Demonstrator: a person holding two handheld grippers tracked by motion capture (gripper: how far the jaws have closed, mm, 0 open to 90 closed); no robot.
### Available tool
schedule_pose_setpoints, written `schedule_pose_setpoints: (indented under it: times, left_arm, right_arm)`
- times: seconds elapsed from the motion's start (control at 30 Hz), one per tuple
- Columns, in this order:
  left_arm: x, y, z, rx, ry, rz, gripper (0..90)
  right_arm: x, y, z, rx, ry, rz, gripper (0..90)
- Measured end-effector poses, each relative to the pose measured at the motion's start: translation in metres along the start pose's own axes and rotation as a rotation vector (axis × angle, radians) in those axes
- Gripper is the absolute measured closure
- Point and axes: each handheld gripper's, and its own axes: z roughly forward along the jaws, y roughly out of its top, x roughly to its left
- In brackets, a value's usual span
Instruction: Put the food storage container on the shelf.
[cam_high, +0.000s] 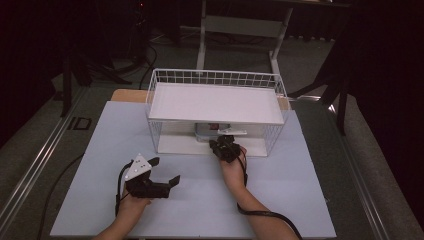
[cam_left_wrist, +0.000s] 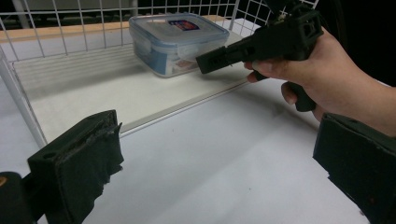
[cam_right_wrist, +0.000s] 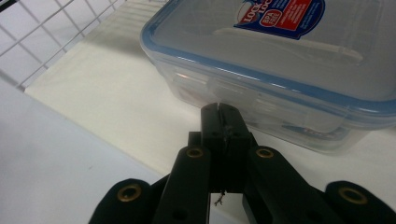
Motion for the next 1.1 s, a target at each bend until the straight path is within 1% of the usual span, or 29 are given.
schedule_pose_setpoints:
  times: [0.07, 0.17, 0.2, 0.23, 0.27, 0.3, 0.37, 0.4, 0.43, 0.47, 0.5, 0.53, 0.57, 0.6, 0.67, 0.73, 0.77, 0.8, 0.83, 0.9, 0.93, 0.97, 1.0, 1.03, 1.07, 1.1]
  left_arm:
    - [0.000, 0.000, 0.000, -0.002, 0.002, 0.001, 1.9]
    - [0.000, 0.000, 0.000, -0.005, 0.003, 0.002, 1.9]
    - [0.000, 0.000, 0.000, -0.005, 0.004, 0.002, 1.9]
    - [0.000, -0.001, 0.001, -0.004, 0.002, 0.000, 1.9]
    - [0.000, -0.001, 0.001, -0.002, -0.003, -0.007, 1.9]
    - [0.000, 0.000, 0.001, -0.003, -0.009, -0.013, 1.9]
    - [-0.001, 0.000, 0.002, -0.004, -0.019, -0.012, 1.9]
    - [-0.002, 0.000, 0.003, -0.003, -0.022, -0.009, 1.9]
    - [-0.002, 0.000, 0.003, 0.001, -0.027, -0.008, 1.9]
    - [-0.003, 0.001, 0.004, 0.003, -0.031, -0.003, 1.9]
    - [-0.004, 0.001, 0.004, 0.003, -0.034, 0.005, 1.9]
    - [-0.005, 0.002, 0.004, -0.005, -0.044, 0.007, 1.9]
    - [-0.006, 0.003, 0.003, -0.011, -0.055, 0.012, 1.9]
    - [-0.007, 0.003, 0.003, -0.015, -0.065, 0.018, 1.9]
    - [-0.008, 0.004, 0.002, -0.036, -0.093, 0.030, 1.9]
    - [-0.010, 0.006, 0.002, -0.049, -0.112, 0.041, 1.9]
    - [-0.010, 0.006, 0.002, -0.049, -0.112, 0.041, 1.9]
    - [-0.011, 0.007, 0.003, -0.047, -0.122, 0.041, 1.9]
    - [-0.011, 0.008, 0.004, -0.042, -0.124, 0.038, 1.9]
    - [-0.010, 0.009, 0.005, -0.039, -0.131, 0.027, 1.9]
    - [-0.010, 0.010, 0.006, -0.034, -0.129, 0.026, 1.9]
    - [-0.010, 0.010, 0.006, -0.034, -0.129, 0.026, 1.9]
    - [-0.009, 0.012, 0.006, -0.027, -0.134, 0.023, 1.9]
    - [-0.009, 0.013, 0.006, -0.022, -0.132, 0.027, 1.9]
    - [-0.009, 0.014, 0.005, -0.021, -0.135, 0.033, 1.9]
    - [-0.008, 0.015, 0.004, -0.026, -0.144, 0.034, 1.9]
  right_arm:
    - [-0.001, 0.001, 0.003, 0.004, -0.004, 0.004, 90.0]
    - [-0.002, 0.002, 0.003, 0.008, -0.001, -0.001, 90.0]
    - [-0.002, 0.003, 0.003, 0.011, -0.007, -0.006, 90.0]
    - [-0.003, 0.003, 0.003, 0.014, 0.001, 0.007, 89.8]
    - [-0.004, 0.003, 0.003, 0.018, -0.007, 0.031, 89.5]
    - [-0.006, 0.002, 0.002, 0.020, -0.017, 0.028, 89.5]
    - [-0.003, -0.001, -0.007, 0.008, 0.009, 0.026, 88.5]
    - [-0.001, -0.002, -0.014, -0.003, 0.018, 0.004, 88.4]
    - [0.002, -0.003, -0.021, 0.001, 0.019, -0.016, 88.3]
    - [0.002, -0.004, -0.028, -0.011, 0.024, -0.034, 87.2]
    - [0.001, -0.006, -0.035, -0.016, 0.045, -0.018, 86.2]
    - [0.001, -0.008, -0.041, -0.018, 0.055, -0.020, 84.7]
    - [0.001, -0.010, -0.047, -0.025, 0.056, -0.038, 82.2]
    - [0.000, -0.012, -0.053, -0.032, 0.064, -0.040, 78.7]
    - [-0.002, -0.016, -0.063, -0.048, 0.082, -0.033, 73.2]
    - [-0.002, -0.018, -0.074, -0.066, 0.102, -0.028, 62.7]
    - [-0.002, -0.018, -0.074, -0.066, 0.102, -0.028, 62.7]
    - [-0.002, -0.019, -0.079, -0.078, 0.100, -0.031, 58.9]
    - [-0.003, -0.021, -0.090, -0.111, 0.121, -0.038, 45.6]
    - [-0.003, -0.021, -0.098, -0.132, 0.124, -0.045, 33.3]
    - [-0.004, -0.021, -0.101, -0.133, 0.138, -0.056, 28.0]
    - [-0.004, -0.021, -0.101, -0.133, 0.138, -0.056, 28.0]
    - [-0.005, -0.021, -0.102, -0.131, 0.151, -0.065, 23.6]
    - [-0.007, -0.022, -0.106, -0.132, 0.186, -0.064, 20.2]
    - [-0.007, -0.023, -0.107, -0.129, 0.198, -0.064, 19.7]
    - [-0.008, -0.025, -0.108, -0.134, 0.192, -0.077, 17.8]
